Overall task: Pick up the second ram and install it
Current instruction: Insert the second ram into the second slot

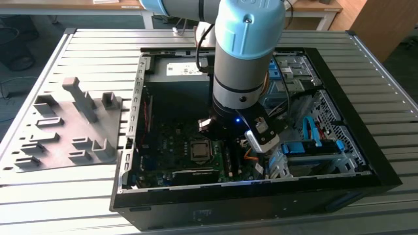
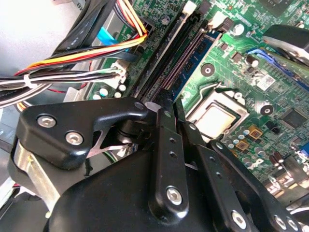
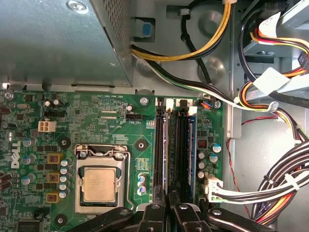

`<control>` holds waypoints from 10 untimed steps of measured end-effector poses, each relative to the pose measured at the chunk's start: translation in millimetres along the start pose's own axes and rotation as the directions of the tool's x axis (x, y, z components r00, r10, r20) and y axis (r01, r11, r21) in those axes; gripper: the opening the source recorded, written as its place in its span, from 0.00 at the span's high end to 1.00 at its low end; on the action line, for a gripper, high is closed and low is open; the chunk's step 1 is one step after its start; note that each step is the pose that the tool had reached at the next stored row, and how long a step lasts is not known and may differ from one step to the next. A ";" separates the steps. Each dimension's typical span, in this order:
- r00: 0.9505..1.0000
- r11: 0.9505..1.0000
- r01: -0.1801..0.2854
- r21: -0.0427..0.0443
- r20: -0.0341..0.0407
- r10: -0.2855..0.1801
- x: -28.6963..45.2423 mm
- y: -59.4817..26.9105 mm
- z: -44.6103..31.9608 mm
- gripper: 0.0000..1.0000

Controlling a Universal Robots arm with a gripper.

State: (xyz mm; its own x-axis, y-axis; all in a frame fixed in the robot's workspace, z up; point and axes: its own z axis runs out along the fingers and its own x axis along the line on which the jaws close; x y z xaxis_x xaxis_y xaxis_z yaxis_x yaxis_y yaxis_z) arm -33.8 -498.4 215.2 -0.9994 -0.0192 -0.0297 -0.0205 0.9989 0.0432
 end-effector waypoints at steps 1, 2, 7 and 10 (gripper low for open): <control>1.000 1.000 0.000 0.000 0.000 0.000 -0.3 0.0 0.0 0.86; 1.000 1.000 0.000 0.000 0.000 0.000 -0.5 0.0 0.0 0.86; 1.000 1.000 -0.001 0.000 0.000 0.001 -1.1 0.0 0.3 0.86; 1.000 1.000 -0.002 0.000 0.000 0.002 -1.6 -0.1 0.5 0.86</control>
State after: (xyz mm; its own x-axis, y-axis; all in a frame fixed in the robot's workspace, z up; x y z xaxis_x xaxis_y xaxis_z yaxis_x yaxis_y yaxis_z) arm -32.2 -498.4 214.7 -0.9994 -0.0169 -0.0296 -0.0181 0.9989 0.0431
